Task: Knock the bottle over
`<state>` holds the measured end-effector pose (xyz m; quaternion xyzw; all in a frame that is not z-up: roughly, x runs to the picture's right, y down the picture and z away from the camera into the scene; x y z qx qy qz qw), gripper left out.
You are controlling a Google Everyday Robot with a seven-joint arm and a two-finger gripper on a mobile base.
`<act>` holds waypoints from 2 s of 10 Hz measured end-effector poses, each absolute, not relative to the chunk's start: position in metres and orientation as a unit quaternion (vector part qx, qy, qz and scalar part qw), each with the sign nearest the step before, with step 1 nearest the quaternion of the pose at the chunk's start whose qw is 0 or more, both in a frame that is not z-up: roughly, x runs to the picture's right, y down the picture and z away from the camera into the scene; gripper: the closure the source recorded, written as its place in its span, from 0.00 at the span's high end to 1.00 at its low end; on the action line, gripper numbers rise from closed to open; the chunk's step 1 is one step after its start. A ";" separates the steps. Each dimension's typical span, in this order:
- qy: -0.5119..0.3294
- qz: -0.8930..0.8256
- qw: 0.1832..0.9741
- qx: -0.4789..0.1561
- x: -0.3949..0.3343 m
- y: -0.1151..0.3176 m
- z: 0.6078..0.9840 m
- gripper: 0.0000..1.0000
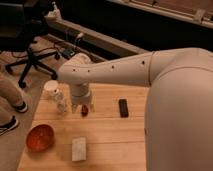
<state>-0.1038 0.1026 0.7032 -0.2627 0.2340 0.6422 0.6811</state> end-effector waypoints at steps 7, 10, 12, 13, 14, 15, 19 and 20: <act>0.211 0.565 0.756 -0.253 -0.159 0.080 0.701 0.65; 0.192 0.512 0.790 -0.277 -0.211 0.079 0.696 0.64; 0.178 0.482 0.805 -0.297 -0.241 0.082 0.692 0.50; 0.169 0.460 0.816 -0.306 -0.261 0.084 0.692 0.38; 0.165 0.447 0.823 -0.310 -0.272 0.085 0.692 0.30; 0.161 0.430 0.832 -0.312 -0.288 0.086 0.695 0.20; 0.128 0.408 0.844 -0.324 -0.346 0.074 0.723 0.00; 0.115 0.418 0.839 -0.330 -0.353 0.067 0.736 0.00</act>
